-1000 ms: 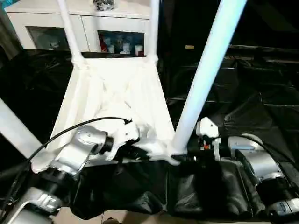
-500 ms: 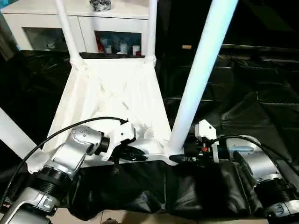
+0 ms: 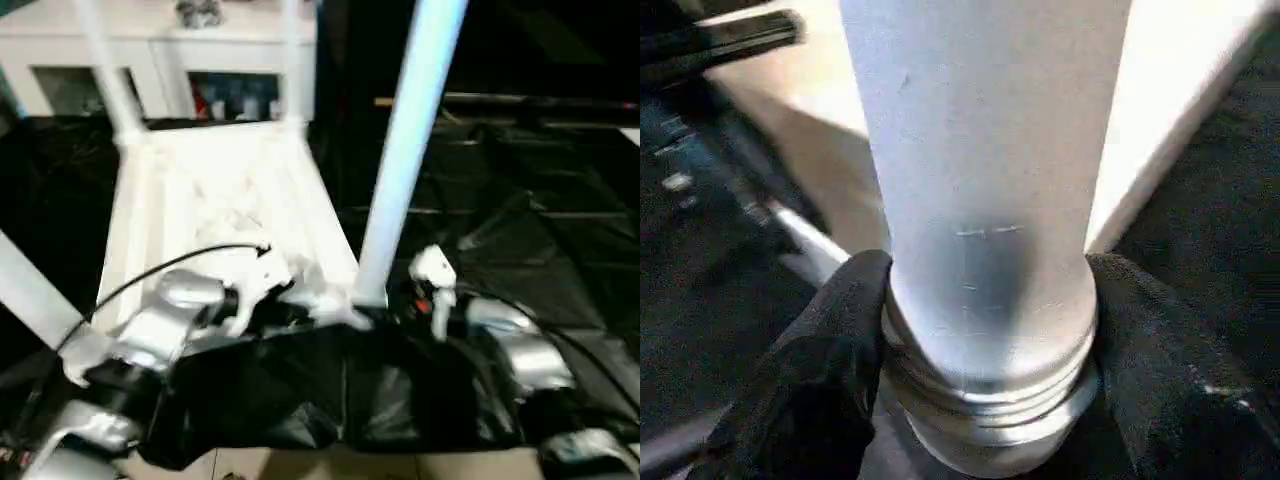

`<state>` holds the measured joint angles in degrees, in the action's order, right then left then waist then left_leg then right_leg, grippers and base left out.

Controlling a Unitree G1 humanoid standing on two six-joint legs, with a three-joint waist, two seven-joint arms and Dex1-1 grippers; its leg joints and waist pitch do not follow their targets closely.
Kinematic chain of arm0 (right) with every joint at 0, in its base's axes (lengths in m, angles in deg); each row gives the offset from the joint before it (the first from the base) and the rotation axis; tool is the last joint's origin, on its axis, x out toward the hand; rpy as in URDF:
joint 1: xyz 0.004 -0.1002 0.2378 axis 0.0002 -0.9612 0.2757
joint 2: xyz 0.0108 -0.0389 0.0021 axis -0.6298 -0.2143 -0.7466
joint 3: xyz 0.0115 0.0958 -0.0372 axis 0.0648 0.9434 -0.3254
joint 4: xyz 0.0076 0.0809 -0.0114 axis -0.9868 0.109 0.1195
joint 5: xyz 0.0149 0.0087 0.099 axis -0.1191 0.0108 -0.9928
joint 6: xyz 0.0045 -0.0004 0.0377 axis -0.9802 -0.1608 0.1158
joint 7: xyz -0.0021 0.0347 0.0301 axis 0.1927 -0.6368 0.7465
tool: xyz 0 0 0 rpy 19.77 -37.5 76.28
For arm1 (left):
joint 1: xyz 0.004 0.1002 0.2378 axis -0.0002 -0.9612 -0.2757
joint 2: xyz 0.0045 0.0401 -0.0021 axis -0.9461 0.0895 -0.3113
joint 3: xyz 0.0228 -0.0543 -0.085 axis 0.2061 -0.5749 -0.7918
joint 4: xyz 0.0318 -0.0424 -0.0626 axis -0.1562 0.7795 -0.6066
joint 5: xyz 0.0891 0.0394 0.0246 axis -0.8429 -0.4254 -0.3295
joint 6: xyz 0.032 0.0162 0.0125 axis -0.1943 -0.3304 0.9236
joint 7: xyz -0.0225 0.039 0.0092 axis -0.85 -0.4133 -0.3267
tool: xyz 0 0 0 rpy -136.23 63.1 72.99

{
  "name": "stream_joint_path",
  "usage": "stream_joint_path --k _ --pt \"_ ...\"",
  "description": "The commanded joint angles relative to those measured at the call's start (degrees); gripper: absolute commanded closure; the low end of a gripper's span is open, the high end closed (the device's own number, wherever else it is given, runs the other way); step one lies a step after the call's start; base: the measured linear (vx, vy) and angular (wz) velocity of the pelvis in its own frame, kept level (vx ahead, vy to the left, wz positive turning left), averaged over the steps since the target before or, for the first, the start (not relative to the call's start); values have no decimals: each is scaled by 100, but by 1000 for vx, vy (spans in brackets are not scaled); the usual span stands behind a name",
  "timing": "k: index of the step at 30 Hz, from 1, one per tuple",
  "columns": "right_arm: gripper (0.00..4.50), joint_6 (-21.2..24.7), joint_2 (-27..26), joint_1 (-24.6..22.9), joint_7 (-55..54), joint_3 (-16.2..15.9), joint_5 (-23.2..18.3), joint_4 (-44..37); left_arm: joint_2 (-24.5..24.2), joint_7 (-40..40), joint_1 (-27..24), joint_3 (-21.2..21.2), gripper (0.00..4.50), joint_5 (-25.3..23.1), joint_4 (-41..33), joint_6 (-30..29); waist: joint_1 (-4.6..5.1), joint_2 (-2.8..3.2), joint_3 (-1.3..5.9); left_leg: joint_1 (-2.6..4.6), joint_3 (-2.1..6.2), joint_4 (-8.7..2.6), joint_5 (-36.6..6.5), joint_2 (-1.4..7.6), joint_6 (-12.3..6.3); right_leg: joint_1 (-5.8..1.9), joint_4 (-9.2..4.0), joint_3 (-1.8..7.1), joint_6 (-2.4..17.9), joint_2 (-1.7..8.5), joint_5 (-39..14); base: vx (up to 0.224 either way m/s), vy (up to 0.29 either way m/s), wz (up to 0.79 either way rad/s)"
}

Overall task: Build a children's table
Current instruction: Rotate leg to tighten

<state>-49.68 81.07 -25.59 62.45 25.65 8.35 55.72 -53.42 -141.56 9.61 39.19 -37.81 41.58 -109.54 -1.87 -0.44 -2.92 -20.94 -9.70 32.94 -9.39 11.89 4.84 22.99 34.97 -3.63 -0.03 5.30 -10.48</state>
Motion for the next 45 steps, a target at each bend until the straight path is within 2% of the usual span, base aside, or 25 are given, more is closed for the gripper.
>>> stream_joint_path --k 1,2,4,5,7,8,9,11,12,16,19,20,21,23,24,25,27,28,32,33,35,38,41,42,45 --pt "178 163 -632 208 -1075 -286 382 547 756 722 253 -12 450 192 31 -138 -12 -42 278 39 19 -387 -2107 48 18 -159 -630 156 679 248 -3205 0 0 0" --pt "178 175 -763 286 -1392 -254 460 680 885 897 296 -39 450 186 67 -194 22 -43 279 32 29 -384 -2116 28 77 -159 -636 139 647 241 -3302 0 0 0" --pt "178 191 -861 343 -1551 -220 463 745 956 978 317 -35 450 173 85 -198 20 -40 290 29 52 -395 -2175 31 55 -172 -666 117 549 250 -3380 0 0 0" --pt "178 167 -1070 440 -1684 -185 424 830 1069 1030 346 29 450 146 98 -151 7 -17 294 52 37 -393 -2225 42 3 -137 -681 137 562 242 -3243 0 0 0" --pt "178 36 -1252 506 -1564 -222 367 842 1124 961 360 130 450 97 80 -59 15 -22 304 36 40 -403 -2244 35 -35 -155 -657 139 613 233 -3082 0 0 0" --pt "178 36 -1252 506 -1564 -222 367 842 1124 961 360 130 450 97 80 -59 8 -4 307 38 35 -409 -2251 48 -50 -146 -653 147 645 228 -2948 0 0 0" --pt "144 7 -1290 528 -1486 -224 330 843 1091 828 342 187 450 76 34 -6 7 -10 306 35 29 -413 -2252 50 -66 -150 -637 154 692 219 -2807 0 0 0" --pt "144 4 -1316 552 -1387 -169 260 847 1041 710 307 215 450 58 -24 14 6 -10 312 28 22 -417 -2224 53 -87 -162 -617 163 755 218 -2649 0 0 0" --pt "106 2 -1297 552 -1211 -136 193 795 962 574 260 233 450 72 -99 26 6 -9 312 19 20 -421 -2204 54 -95 -169 -609 166 778 219 -2601 0 0 0" --pt "98 -48 -1005 458 -724 -244 182 523 682 157 135 265 450 180 -280 91 5 -8 321 -9 25 -427 -2120 61 -126 -198 -590 169 823 229 -2465 0 0 0" --pt "98 -76 -735 385 -312 -313 164 339 454 -195 44 281 450 279 -403 142 -49 4 369 19 -9 -392 -1728 95 -222 -211 -504 208 1079 226 -1663 36 -1 4" --pt "98 -89 -589 348 -88 -342 144 248 329 -384 -5 283 450 334 -471 148 -56 12 374 34 -38 -383 -1552 97 -272 -199 -462 218 1252 214 -1214 61 0 8" --pt "98 -75 -447 318 127 -363 116 168 223 -560 -39 280 450 379 -514 195 -76 14 386 31 -41 -364 -1403 98 -322 -226 -416 212 1374 203 -904 52 0 7" --pt "98 -61 -152 256 563 -413 88 17 27 -880 -88 255 450 467 -580 217 -94 4 393 0 -51 -349 -1142 89 -442 -267 -364 206 1470 190 -487 26 0 3" --pt "98 -10 95 194 962 -463 40 -130 -120 -1112 -105 234 450 521 -596 230 -121 4 400 12 -56 -336 -1061 90 -495 -273 -352 202 1505 194 -375 0 0 0" --pt "98 41 305 130 1337 -499 -1 -274 -235 -1298 -111 206 450 558 -586 240 -145 -8 389 15 -55 -336 -1042 87 -501 -294 -360 198 1506 185 -371 0 0 0" --pt "98 45 564 43 1793 -555 -27 -453 -356 -1542 -101 150 450 634 -518 252 -207 3 379 36 -74 -330 -1114 102 -551 -276 -363 207 1510 193 -485 0 0 0" --pt "121 12 623 27 1882 -569 -13 -482 -377 -1603 -94 130 450 664 -488 250 -230 6 377 35 -74 -332 -1128 111 -537 -277 -362 205 1505 200 -541 0 0 0" --pt "134 121 757 20 2093 -571 -41 -543 -467 -1825 -60 109 450 728 -342 282 -279 4 329 51 -63 -381 -1629 119 -287 -235 -440 215 1318 222 -1458 0 0 0" --pt "159 197 815 11 2207 -594 -102 -609 -506 -1928 -40 124 450 750 -285 299 -278 -3 329 54 -53 -390 -1715 114 -222 -238 -458 219 1239 233 -1668 0 0 0" --pt "166 207 851 6 2257 -618 -125 -647 -527 -1989 -24 138 450 760 -238 300 -286 -3 328 62 -49 -393 -1756 113 -192 -228 -481 224 1159 235 -1816 0 0 0" --pt "180 237 894 -32 2343 -673 -173 -763 -554 -2076 10 180 450 759 -117 319 -290 2 333 62 -43 -395 -1714 107 -168 -223 -485 227 1110 228 -1812 0 0 0" --pt "181 359 860 -83 2429 -693 -245 -845 -543 -2084 12 193 450 742 -75 314 -297 3 350 49 -39 -392 -1586 112 -184 -237 -456 225 1156 226 -1577 0 0 0" --pt "181 388 807 -116 2420 -682 -255 -846 -519 -2030 7 177 450 731 -78 306 -291 1 353 41 -41 -390 -1537 112 -198 -243 -439 217 1214 216 -1430 0 0 0" --pt "181 302 598 -133 2074 -566 -208 -690 -406 -1580 60 115 450 550 48 401 -289 -8 350 41 -47 -384 -1564 105 -200 -239 -449 216 1226 222 -1474 0 0 0"
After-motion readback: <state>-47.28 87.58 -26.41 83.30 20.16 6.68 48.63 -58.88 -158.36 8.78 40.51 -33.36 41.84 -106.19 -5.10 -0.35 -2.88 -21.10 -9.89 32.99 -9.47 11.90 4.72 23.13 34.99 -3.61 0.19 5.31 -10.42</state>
